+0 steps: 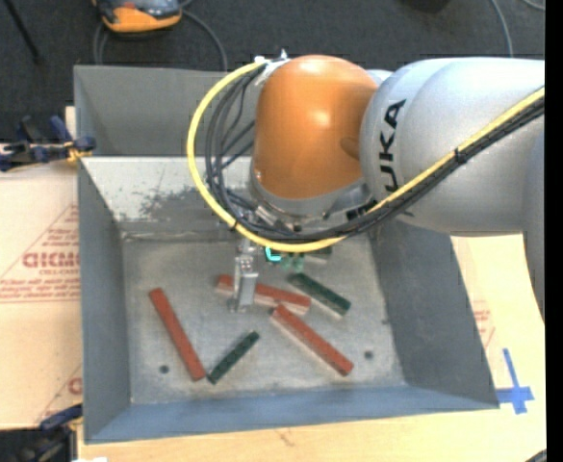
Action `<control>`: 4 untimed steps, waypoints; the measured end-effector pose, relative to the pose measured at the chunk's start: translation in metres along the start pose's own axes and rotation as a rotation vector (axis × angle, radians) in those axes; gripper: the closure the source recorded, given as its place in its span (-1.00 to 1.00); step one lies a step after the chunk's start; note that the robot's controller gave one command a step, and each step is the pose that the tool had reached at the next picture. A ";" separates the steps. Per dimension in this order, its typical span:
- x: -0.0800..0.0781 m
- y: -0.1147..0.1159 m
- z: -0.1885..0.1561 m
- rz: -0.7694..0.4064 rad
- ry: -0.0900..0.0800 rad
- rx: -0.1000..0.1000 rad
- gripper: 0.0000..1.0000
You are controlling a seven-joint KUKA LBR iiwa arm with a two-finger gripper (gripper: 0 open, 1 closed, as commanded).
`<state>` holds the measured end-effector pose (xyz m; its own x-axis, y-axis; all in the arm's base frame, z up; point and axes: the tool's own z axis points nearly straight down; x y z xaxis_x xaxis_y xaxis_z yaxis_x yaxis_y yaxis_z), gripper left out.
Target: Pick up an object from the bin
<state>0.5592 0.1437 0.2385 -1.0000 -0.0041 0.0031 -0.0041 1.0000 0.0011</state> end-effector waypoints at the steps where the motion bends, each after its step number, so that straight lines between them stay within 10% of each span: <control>1: -0.002 -0.001 -0.004 0.003 -0.007 -0.001 -1.00; 2: -0.007 -0.052 0.063 0.057 -0.011 -0.002 -1.00; 3: -0.007 -0.012 0.079 0.045 -0.007 0.003 -1.00; 4: -0.011 -0.051 0.101 0.164 -0.006 -0.002 -1.00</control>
Offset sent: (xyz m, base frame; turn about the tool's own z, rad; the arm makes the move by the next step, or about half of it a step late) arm 0.0115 -0.1327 -0.1685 0.1453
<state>0.5704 0.0930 0.1378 -0.9872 0.1593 -0.0026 0.1593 0.9872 0.0030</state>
